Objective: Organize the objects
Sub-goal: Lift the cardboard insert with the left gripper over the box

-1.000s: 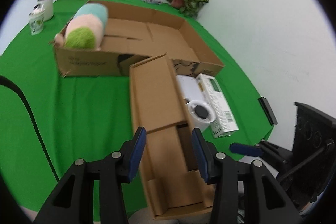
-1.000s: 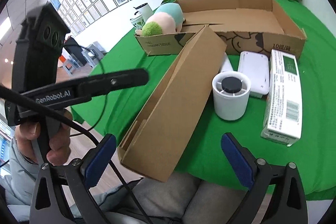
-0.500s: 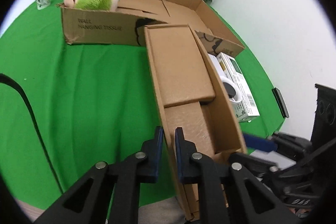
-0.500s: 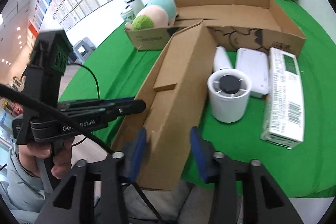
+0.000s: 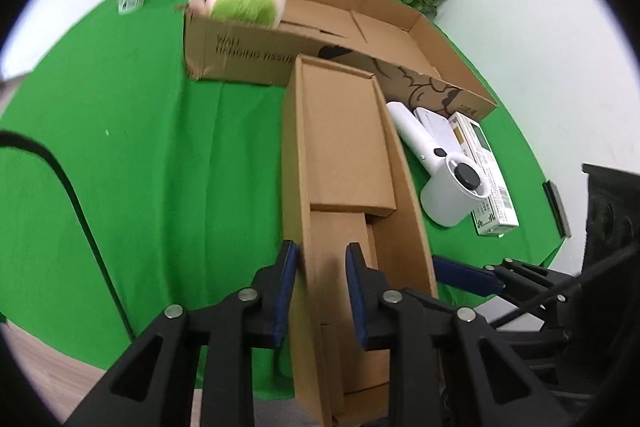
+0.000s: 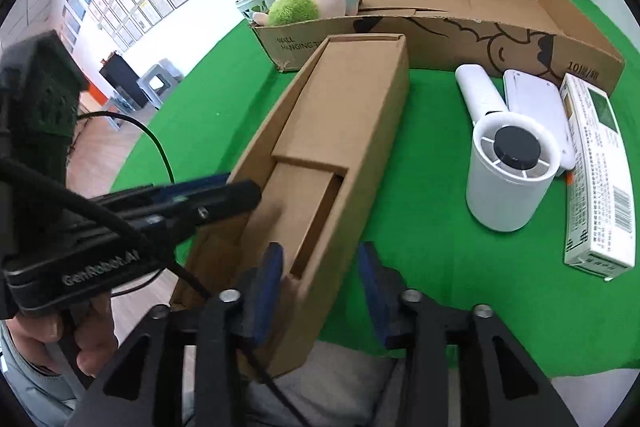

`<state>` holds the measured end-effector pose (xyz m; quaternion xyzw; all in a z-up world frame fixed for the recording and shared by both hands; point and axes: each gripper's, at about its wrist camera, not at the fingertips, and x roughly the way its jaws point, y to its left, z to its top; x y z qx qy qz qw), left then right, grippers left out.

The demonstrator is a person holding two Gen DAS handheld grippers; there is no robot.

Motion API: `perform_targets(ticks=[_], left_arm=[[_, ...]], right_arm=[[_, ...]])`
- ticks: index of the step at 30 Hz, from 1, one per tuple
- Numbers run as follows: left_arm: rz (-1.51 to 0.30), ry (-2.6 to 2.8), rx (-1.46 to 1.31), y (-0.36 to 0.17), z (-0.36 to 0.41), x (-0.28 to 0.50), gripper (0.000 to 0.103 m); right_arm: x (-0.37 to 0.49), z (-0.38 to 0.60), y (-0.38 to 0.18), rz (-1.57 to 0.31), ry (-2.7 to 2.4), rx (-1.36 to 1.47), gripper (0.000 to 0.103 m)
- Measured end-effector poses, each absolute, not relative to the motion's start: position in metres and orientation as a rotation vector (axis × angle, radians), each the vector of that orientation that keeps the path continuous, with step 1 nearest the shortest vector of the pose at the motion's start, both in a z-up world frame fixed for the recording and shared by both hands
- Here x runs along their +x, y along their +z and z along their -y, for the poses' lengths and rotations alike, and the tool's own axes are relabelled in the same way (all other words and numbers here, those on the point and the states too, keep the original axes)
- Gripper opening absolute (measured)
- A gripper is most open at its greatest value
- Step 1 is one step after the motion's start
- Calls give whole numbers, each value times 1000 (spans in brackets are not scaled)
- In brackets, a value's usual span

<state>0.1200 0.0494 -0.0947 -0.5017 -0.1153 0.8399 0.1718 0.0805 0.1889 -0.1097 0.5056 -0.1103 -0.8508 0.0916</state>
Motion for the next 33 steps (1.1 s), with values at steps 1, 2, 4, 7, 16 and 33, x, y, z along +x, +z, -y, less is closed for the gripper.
perform_targets(ticks=[1,2,4,7,16,33], left_arm=[[337,2385,-1433,-96,-50,118,23],[334,2387,-1435,-97,-51,116,23],[319,2394,-1427,-100,-53,115,22],[301,2401,-1424,-101,-54,116,20],[179,2432,-1472,-99,-71,134,16],[42,2617,-1461,-80,-99,148,13]], right_arm=[[80,-188,-110,306,-2534,1506,46],[79,-188,-111,300,-2534,1512,46],[75,-188,-114,303,-2525,1524,46],[72,-184,-113,251,-2546,1523,44],[80,-182,-111,206,-2610,1510,19],[89,-204,-104,242,-2590,1370,16]])
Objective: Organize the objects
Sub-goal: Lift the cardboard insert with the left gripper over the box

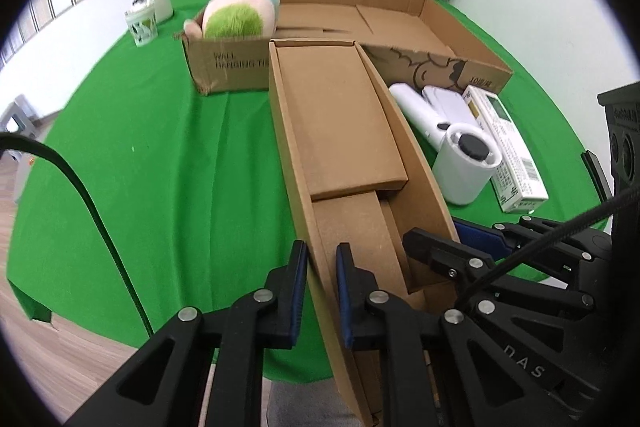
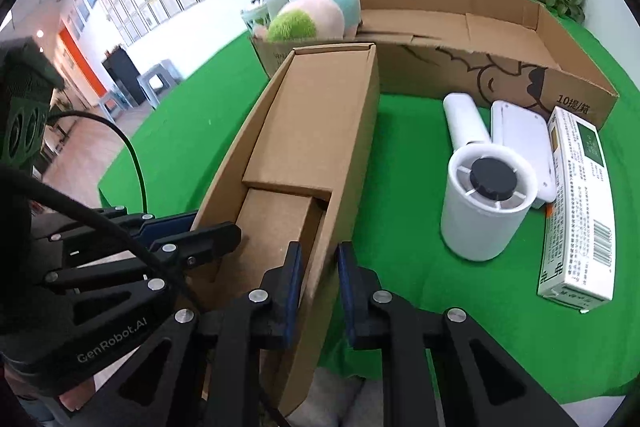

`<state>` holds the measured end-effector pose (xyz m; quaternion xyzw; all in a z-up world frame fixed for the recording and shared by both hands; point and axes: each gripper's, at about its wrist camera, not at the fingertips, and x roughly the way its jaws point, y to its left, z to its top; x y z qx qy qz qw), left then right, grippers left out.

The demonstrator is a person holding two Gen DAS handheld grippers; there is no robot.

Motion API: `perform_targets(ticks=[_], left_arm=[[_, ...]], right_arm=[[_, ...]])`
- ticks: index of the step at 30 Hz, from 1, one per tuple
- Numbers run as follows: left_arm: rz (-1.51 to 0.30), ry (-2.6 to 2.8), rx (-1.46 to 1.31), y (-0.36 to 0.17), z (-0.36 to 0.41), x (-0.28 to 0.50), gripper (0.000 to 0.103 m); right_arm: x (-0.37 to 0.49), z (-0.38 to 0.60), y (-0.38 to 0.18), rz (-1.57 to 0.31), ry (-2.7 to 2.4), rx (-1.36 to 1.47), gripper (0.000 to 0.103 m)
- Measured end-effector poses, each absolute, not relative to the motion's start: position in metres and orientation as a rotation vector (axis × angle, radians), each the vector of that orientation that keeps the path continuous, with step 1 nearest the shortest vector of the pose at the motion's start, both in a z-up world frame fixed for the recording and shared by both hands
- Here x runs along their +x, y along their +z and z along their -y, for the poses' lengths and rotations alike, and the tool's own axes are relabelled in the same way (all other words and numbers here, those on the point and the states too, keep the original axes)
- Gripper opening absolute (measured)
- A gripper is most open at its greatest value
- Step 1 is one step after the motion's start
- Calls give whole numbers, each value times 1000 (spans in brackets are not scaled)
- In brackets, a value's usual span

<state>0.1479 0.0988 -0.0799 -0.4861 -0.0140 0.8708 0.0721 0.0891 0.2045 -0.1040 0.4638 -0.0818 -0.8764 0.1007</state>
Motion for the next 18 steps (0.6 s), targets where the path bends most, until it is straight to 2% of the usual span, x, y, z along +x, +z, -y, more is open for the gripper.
perform_targets(ticks=[9,18], left_arm=[[-62,2663,-1317,-47,-124,141,12],[-139,2676,-1040,9,-144,113,11]], right_arm=[[97,-240,-74,410,-2659,1185,17],[90,-261,-22,392,-2814,1012,15]])
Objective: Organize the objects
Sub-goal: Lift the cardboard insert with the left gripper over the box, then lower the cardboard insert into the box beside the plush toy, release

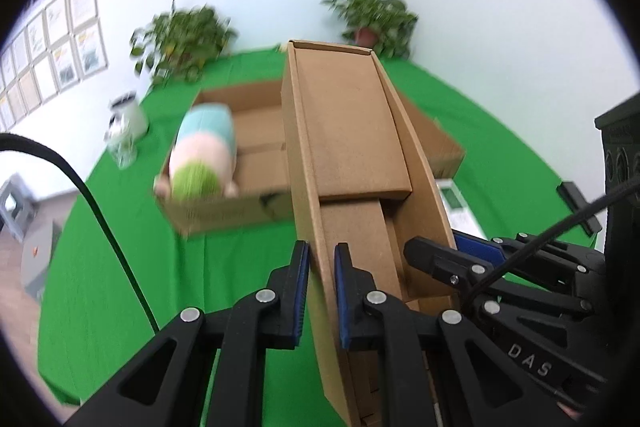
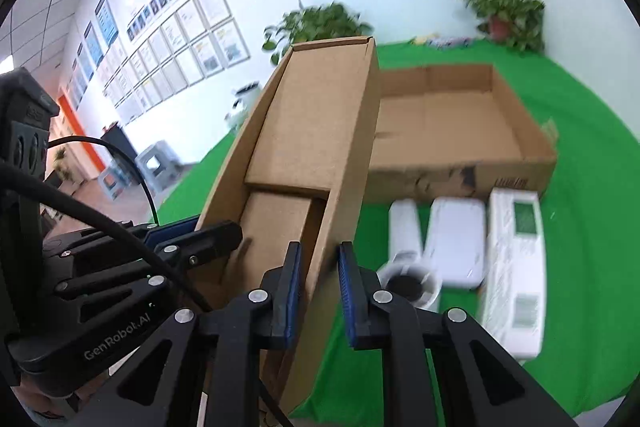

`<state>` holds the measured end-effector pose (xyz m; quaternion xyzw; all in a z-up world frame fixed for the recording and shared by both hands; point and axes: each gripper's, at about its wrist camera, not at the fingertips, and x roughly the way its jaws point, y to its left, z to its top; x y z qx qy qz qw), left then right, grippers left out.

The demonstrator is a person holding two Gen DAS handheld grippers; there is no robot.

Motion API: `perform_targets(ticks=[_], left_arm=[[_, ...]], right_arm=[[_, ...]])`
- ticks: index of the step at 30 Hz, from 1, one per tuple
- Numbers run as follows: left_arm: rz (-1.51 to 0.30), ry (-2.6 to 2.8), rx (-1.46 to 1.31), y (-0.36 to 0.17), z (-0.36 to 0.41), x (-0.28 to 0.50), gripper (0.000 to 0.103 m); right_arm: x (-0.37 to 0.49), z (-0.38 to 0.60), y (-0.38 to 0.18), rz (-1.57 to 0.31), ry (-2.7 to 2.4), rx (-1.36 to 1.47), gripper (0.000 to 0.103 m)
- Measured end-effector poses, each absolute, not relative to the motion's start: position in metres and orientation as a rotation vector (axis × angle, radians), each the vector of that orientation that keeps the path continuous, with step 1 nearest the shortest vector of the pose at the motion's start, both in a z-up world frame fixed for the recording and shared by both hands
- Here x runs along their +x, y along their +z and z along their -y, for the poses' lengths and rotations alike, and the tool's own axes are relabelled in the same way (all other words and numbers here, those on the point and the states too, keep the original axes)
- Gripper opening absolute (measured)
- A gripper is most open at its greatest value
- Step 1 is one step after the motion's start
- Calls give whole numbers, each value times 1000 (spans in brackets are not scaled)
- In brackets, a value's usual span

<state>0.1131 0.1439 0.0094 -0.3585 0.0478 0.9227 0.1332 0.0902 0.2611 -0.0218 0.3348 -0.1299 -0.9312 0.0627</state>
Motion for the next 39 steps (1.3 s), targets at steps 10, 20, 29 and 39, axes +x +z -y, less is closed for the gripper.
perform_targets(ticks=[10,20,29,39], left_arm=[[-103,2676,-761,71,-148,55,11],[-108,2733,-614,111,-138,3,12],[-90,2748,-779,93,-127,-75,13],[-129,2724,-1074,31,-126,-128,13]], right_arm=[[49,-282,61,308,-2977,849,14],[-18,-276,108,229,-2994,822,15],[-127,-294,89,329,-2868,957,15],[-235,-309,11,451,-2703,1229,14]])
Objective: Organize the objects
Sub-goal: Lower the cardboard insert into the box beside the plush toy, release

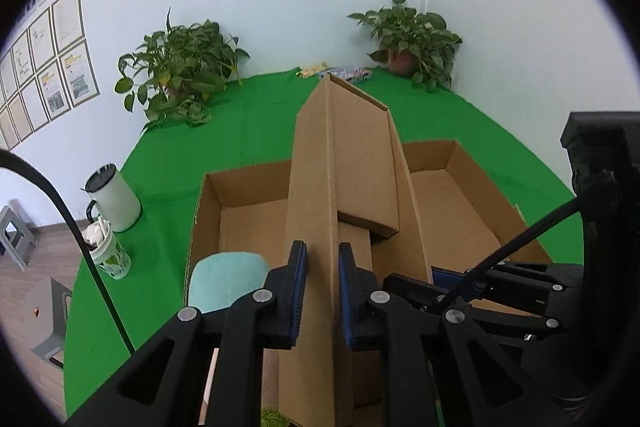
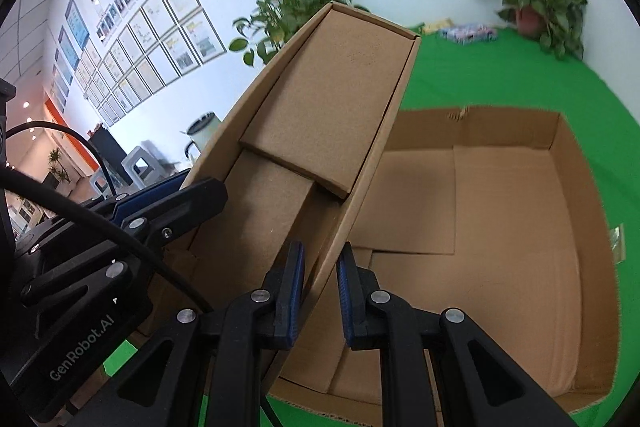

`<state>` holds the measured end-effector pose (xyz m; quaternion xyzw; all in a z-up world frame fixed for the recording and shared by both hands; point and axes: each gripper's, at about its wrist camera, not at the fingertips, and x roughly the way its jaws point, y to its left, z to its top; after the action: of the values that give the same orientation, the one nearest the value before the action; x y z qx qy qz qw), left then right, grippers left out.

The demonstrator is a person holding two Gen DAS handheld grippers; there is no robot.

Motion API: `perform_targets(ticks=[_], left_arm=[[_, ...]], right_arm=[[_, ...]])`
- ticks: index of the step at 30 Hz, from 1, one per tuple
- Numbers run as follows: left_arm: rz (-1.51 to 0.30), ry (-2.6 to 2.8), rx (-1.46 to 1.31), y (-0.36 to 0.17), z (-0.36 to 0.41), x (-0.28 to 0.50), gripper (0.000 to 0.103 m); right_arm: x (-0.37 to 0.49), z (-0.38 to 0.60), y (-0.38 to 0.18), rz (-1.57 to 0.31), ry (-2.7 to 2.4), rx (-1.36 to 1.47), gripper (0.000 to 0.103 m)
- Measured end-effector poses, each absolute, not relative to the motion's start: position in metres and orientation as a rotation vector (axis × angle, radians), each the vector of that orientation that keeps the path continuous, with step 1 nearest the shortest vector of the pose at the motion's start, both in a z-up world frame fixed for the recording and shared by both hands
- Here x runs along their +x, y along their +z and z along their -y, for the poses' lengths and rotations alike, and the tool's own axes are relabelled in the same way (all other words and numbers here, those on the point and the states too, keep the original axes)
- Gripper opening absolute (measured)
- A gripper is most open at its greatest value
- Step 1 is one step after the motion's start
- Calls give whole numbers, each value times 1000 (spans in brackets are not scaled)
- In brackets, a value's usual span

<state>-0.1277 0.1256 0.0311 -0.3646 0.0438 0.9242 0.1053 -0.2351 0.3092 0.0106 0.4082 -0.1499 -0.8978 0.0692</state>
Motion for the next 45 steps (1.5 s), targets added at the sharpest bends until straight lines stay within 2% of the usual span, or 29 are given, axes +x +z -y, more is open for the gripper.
perform_targets(ticks=[10,16,22,30,37,38,39,40,41,42,43,45], left_arm=[[-196,2561,-1418,-44,-128,-152,13],[-114,2549,-1444,-43,-112,-142,15],[6,2609,-1303,-15,-87,-106,15],[86,2672,-1251,-4,-60,-78,15],[81,2771,-1140,5,-58,-49,16],[67,2770,-1099,7,-58,-44,17],[58,2791,-1067,9,-59,-39,24],[56,2824,-1013,14,-61,-31,41],[66,2841,-973,17,-61,-26,53],[89,2861,-920,22,-61,-20,82],[130,2889,-835,27,-60,-10,91],[161,2908,-733,34,-60,2,91]], right_arm=[[-282,-317,-72,430,-2650,1432,12],[-274,-299,-118,420,-2612,1523,9],[-271,-287,-123,375,-2668,1539,9],[-276,-256,-123,240,-2733,1601,9],[-253,-281,-112,348,-2708,1549,15],[-244,-284,-103,344,-2733,1503,18],[-235,-286,-94,329,-2763,1459,34],[-223,-289,-85,311,-2796,1412,64],[-209,-292,-75,303,-2824,1358,80],[-193,-295,-66,304,-2846,1300,97],[-180,-297,-60,303,-2868,1264,99],[-149,-299,-48,289,-2902,1211,101]])
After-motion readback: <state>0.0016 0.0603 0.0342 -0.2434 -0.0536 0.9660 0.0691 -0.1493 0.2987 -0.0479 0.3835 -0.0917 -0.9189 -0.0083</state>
